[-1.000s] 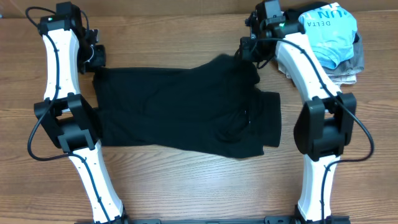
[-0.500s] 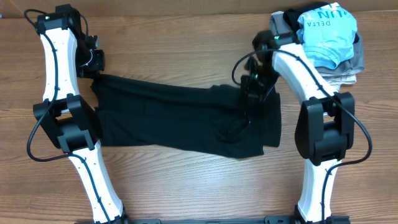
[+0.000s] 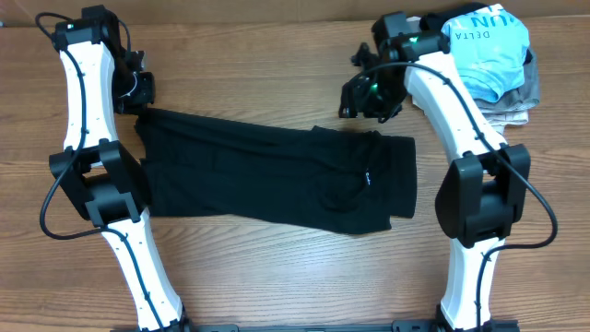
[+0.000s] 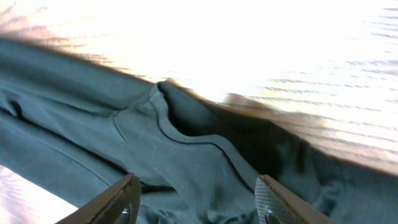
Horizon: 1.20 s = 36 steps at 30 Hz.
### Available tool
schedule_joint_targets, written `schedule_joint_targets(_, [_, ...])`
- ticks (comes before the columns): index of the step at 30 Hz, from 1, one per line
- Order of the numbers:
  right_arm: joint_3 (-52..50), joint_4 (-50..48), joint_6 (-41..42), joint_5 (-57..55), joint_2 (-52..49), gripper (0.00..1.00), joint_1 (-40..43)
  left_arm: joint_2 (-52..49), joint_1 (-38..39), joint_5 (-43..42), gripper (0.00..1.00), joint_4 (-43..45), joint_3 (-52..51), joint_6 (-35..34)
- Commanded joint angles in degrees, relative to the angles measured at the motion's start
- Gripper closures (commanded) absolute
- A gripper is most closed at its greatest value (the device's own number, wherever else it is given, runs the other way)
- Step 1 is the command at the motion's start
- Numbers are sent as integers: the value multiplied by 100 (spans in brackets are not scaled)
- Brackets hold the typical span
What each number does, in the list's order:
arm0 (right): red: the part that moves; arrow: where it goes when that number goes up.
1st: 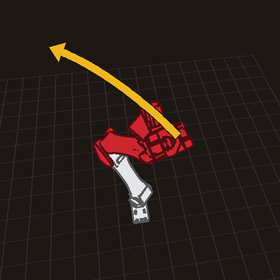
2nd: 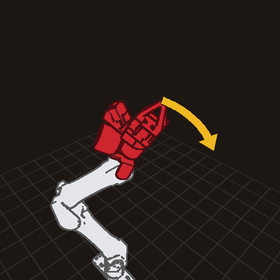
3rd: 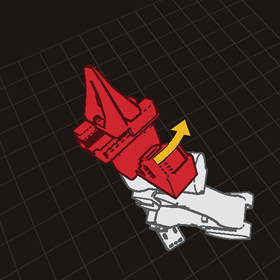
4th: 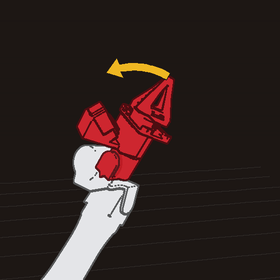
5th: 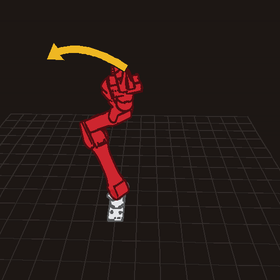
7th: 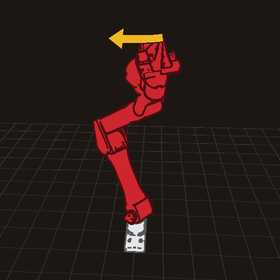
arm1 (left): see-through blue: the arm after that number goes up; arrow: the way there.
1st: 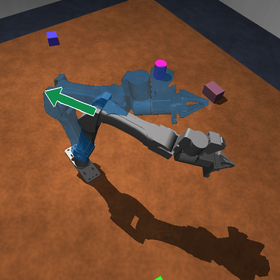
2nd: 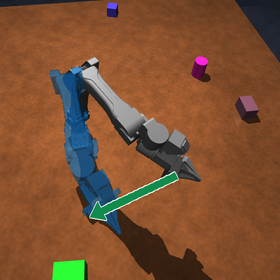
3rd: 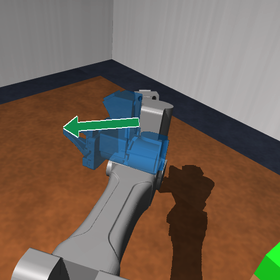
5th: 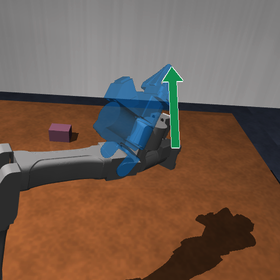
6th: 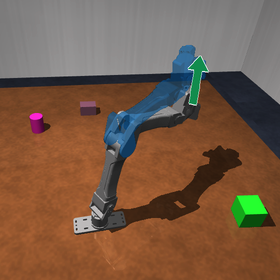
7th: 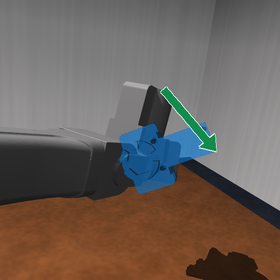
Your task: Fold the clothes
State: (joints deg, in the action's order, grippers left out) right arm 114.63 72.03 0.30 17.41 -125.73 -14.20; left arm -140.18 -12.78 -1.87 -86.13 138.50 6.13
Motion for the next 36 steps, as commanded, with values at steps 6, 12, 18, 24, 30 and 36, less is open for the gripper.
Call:
schedule_joint_targets(6, [-348, -291, -826, -424, -256, 35, -450, 175, -33, 81, 96, 70, 76, -57])
schedule_joint_targets(12, [-446, -627, -837, -817, -431, 35, -448, 175, -33, 81, 96, 76, 76, -55])
schedule_joint_targets(18, [-461, -809, -1084, -831, -621, 37, -444, 175, -33, 81, 96, 92, 76, -55])
schedule_joint_targets(24, [-485, -835, -1084, -743, -623, 58, -450, 175, -33, 81, 96, 120, 76, -55])
schedule_joint_targets(30, [-485, -809, -1086, -577, -619, 76, -448, 175, -33, 81, 96, 131, 76, -55])
schedule_joint_targets(36, [-487, -717, -1128, -407, -619, 52, -450, 175, -33, 81, 96, 133, 74, -55])
